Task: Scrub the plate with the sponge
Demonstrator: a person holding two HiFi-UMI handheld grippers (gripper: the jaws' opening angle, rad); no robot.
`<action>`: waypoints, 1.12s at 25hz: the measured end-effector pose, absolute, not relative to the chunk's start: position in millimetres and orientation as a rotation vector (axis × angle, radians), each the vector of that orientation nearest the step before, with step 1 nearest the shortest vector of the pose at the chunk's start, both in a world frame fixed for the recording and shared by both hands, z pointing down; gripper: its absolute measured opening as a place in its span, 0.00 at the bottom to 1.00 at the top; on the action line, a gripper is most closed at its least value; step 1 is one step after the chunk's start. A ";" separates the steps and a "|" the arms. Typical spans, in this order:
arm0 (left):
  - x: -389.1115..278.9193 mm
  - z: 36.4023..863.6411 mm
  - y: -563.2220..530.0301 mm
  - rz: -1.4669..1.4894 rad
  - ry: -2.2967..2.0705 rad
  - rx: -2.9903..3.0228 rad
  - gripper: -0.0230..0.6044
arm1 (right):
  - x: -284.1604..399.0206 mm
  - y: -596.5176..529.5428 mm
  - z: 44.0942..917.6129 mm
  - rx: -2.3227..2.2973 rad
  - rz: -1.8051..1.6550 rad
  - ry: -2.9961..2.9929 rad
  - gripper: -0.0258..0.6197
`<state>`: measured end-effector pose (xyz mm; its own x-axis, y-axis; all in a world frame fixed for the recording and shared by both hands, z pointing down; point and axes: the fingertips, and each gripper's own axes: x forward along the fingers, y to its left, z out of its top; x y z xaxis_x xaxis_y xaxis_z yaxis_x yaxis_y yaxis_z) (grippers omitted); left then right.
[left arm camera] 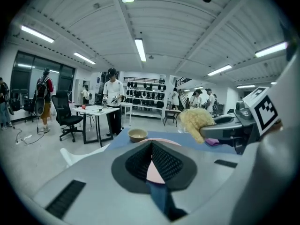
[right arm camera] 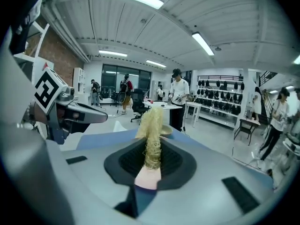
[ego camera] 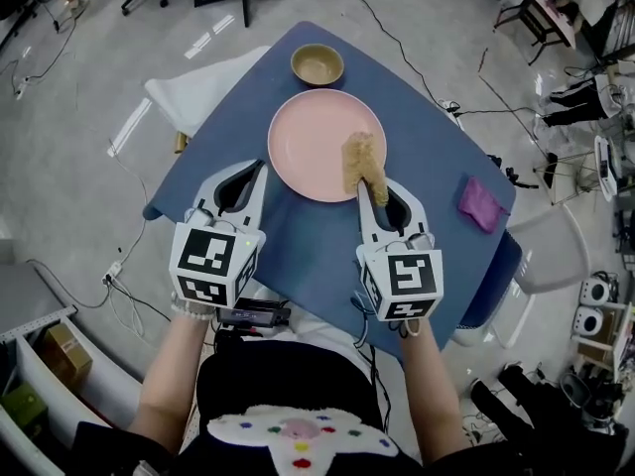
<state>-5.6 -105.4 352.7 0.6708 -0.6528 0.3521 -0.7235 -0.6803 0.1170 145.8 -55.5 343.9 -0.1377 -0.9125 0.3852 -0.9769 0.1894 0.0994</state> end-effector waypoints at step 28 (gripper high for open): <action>-11.7 320.1 -79.9 0.318 -1.041 2.682 0.05 | 129.1 -15.7 310.7 1.819 0.233 -2.153 0.12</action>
<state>-11.7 -79.9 320.1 0.7216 -0.6294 0.2884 -0.6832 -0.7148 0.1494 129.1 -15.7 310.7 -0.1443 -0.9299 0.3383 -0.9808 0.1797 0.0757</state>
